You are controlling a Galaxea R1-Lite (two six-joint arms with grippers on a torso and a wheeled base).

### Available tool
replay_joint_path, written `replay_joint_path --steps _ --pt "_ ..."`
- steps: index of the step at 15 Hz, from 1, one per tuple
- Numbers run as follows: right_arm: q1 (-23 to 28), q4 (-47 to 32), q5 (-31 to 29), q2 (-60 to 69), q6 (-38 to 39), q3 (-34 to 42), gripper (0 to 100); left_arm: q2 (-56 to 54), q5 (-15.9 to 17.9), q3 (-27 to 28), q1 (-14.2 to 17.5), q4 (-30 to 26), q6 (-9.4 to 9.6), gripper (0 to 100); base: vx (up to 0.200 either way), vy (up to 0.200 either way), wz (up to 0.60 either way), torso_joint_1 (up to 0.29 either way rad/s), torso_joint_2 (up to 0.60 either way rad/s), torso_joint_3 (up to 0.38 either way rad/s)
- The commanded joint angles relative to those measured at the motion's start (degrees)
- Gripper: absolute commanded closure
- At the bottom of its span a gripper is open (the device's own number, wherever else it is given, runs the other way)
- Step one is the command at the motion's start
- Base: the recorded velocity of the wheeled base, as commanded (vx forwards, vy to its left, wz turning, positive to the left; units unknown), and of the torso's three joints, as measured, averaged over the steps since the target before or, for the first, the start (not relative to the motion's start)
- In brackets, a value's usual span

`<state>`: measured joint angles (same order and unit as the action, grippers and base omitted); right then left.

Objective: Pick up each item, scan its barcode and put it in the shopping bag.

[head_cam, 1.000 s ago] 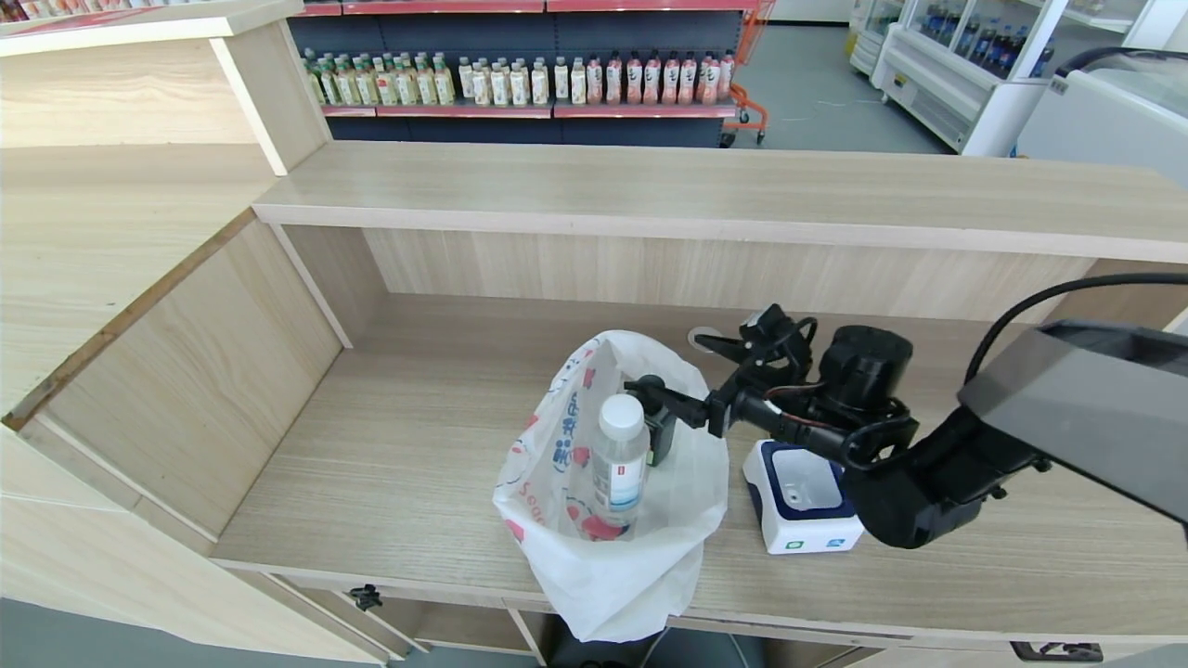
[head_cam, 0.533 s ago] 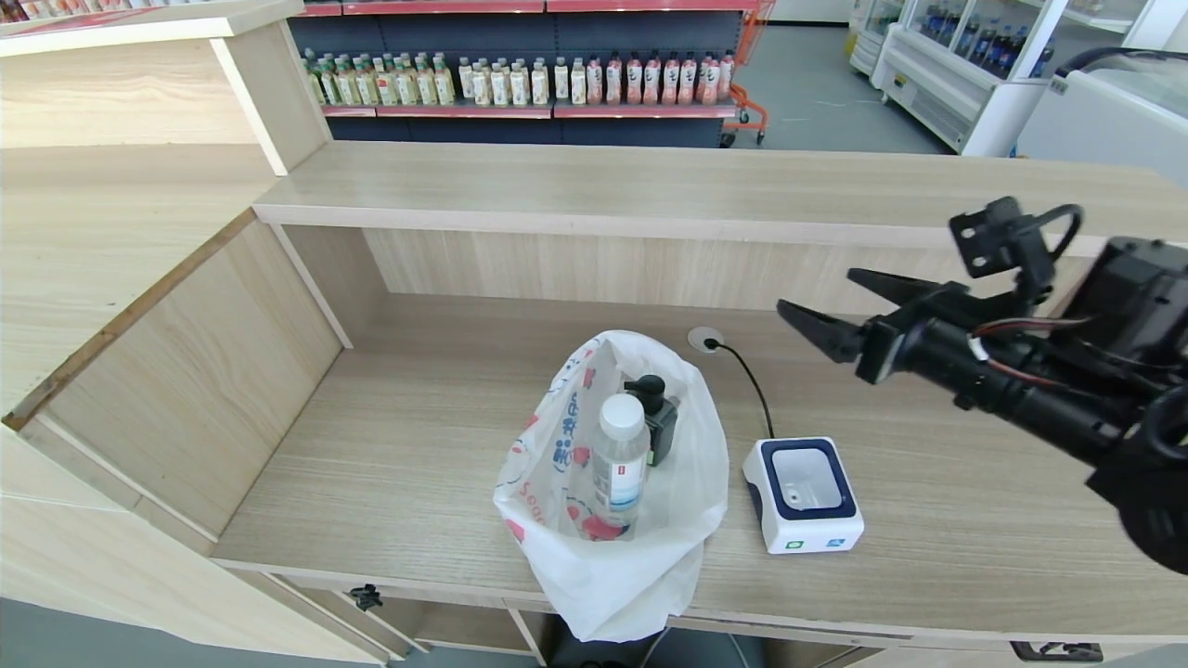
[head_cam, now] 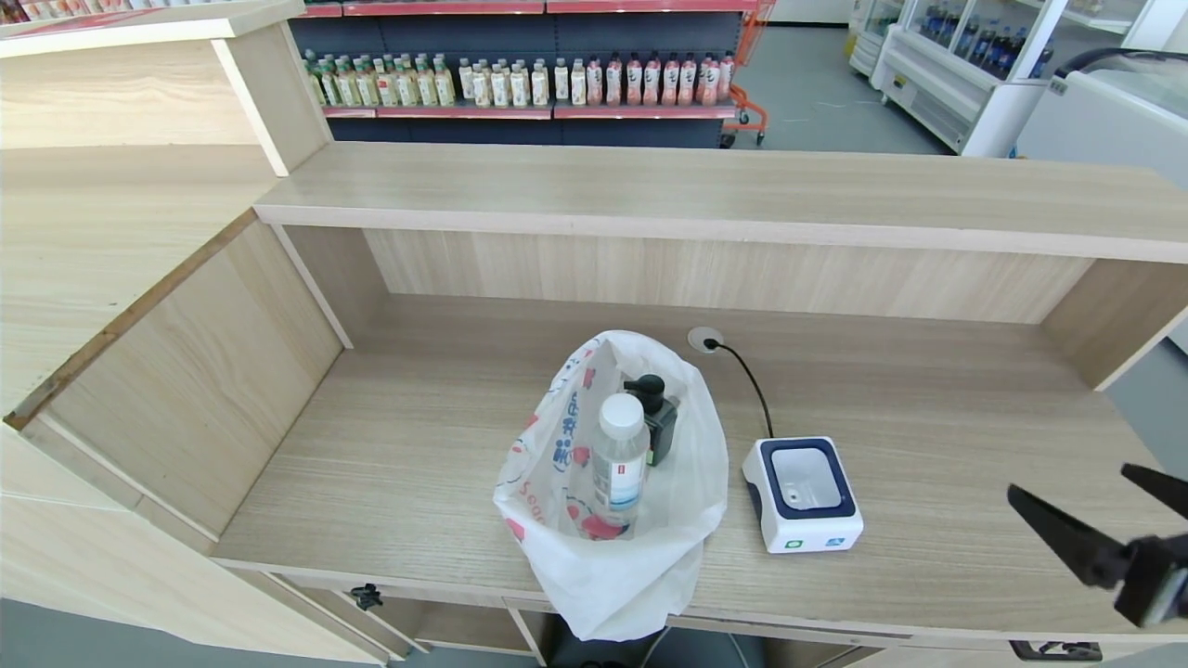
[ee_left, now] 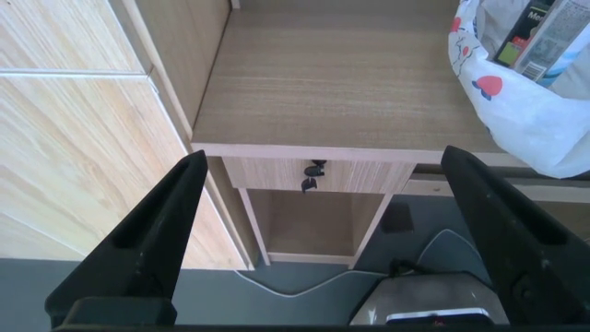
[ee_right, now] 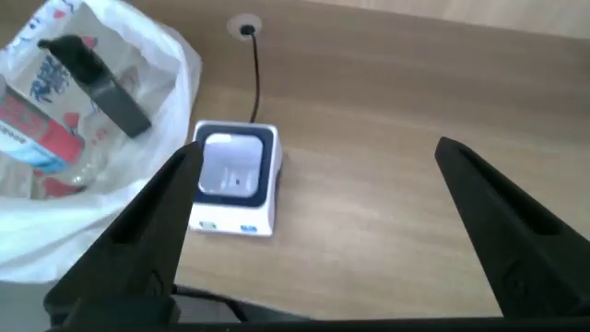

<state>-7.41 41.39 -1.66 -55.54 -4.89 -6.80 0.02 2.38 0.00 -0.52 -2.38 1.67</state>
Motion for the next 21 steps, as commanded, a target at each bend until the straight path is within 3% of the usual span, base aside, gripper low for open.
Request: replay_joint_path --steps 1,3,5,7,21 --pt "3.9 -21.88 -1.51 28.82 0.41 6.8 0 -0.02 0.0 0.0 0.0 0.0 0.0 0 0.0 0.0 0.0 0.0 0.0 0.0" --pt "5.39 -35.23 -1.24 41.3 1.72 6.8 0 -0.02 0.0 0.0 0.0 0.0 0.0 0 0.0 0.0 0.0 0.0 0.0 0.0" --pt "5.65 -41.65 -0.19 50.35 3.22 6.8 0 0.06 0.0 0.0 0.0 0.0 0.0 0 0.0 0.0 0.0 0.0 0.0 0.0" --pt "6.97 -41.56 -0.19 55.54 3.04 6.8 0 -0.02 0.0 0.0 0.0 0.0 0.0 0 0.0 0.0 0.0 0.0 0.0 0.0" --pt "7.15 -41.65 -0.19 55.54 5.24 6.8 0 -0.02 0.0 0.0 0.0 0.0 0.0 0 0.0 0.0 0.0 0.0 0.0 0.0"
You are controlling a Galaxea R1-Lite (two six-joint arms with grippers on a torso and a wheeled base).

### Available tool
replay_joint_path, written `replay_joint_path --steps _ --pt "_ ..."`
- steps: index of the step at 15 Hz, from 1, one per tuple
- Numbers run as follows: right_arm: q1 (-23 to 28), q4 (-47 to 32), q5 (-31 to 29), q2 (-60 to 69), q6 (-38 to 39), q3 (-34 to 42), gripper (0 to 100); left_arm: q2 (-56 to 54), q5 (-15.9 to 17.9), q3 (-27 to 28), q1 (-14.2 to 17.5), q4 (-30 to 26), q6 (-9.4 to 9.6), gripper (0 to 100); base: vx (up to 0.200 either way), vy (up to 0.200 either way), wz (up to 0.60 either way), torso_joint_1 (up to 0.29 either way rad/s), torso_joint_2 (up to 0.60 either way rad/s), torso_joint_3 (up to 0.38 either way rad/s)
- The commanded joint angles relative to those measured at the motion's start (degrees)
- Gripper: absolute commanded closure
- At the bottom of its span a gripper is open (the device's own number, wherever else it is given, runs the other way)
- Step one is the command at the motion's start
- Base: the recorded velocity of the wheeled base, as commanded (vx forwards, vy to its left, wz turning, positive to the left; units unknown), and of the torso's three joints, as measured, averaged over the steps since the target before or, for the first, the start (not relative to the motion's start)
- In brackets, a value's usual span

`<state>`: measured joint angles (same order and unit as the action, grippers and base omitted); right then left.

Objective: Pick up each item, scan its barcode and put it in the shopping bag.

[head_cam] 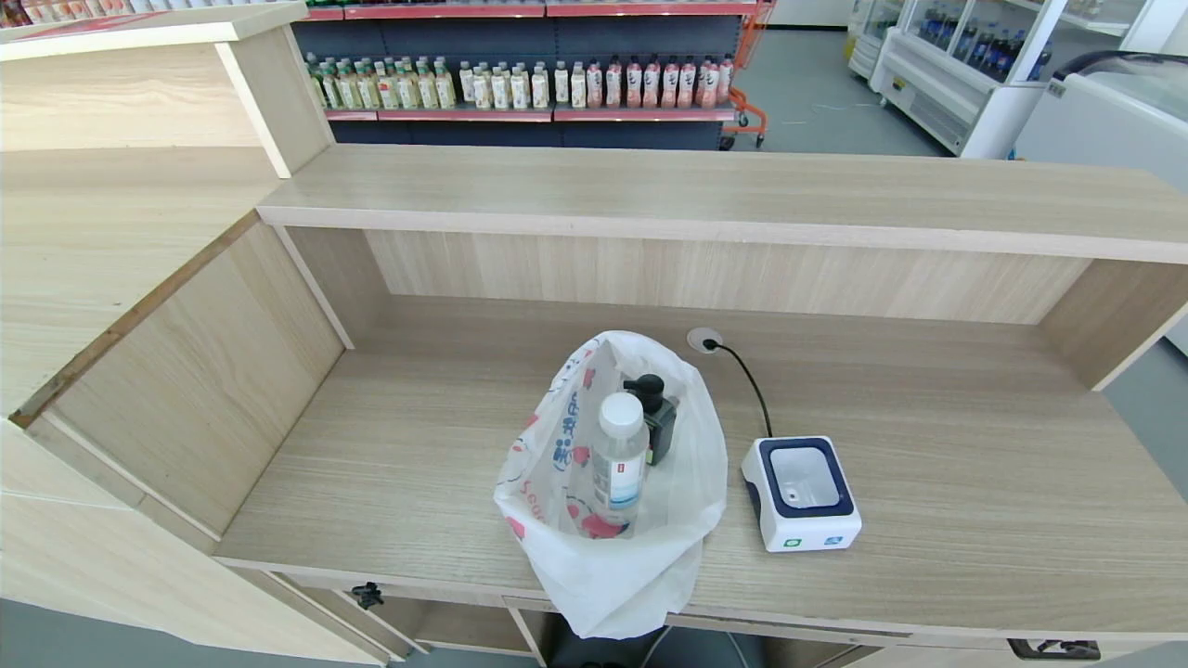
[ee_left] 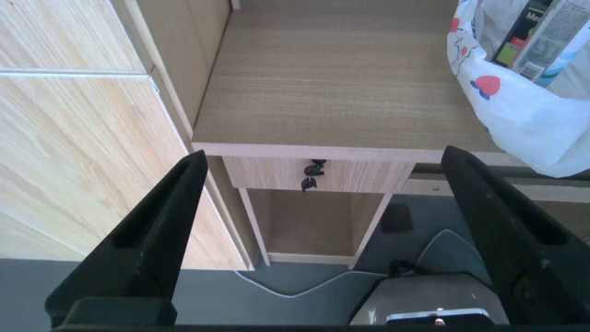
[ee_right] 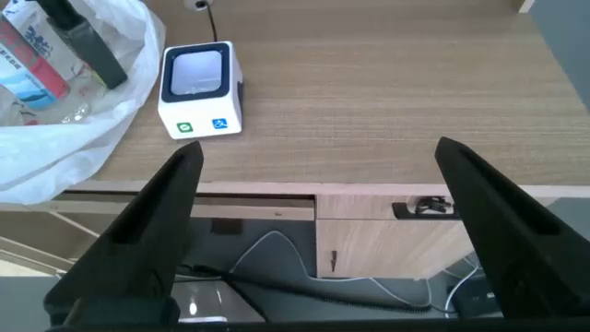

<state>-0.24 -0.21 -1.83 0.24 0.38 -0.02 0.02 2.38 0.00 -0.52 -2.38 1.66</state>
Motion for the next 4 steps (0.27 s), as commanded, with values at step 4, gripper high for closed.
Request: replay_joint_path --steps 4 --pt "-0.02 -0.06 -0.02 -0.24 -0.03 -0.06 0 -0.02 0.0 0.0 0.0 0.0 0.01 0 0.0 0.0 0.0 0.0 0.0 0.0"
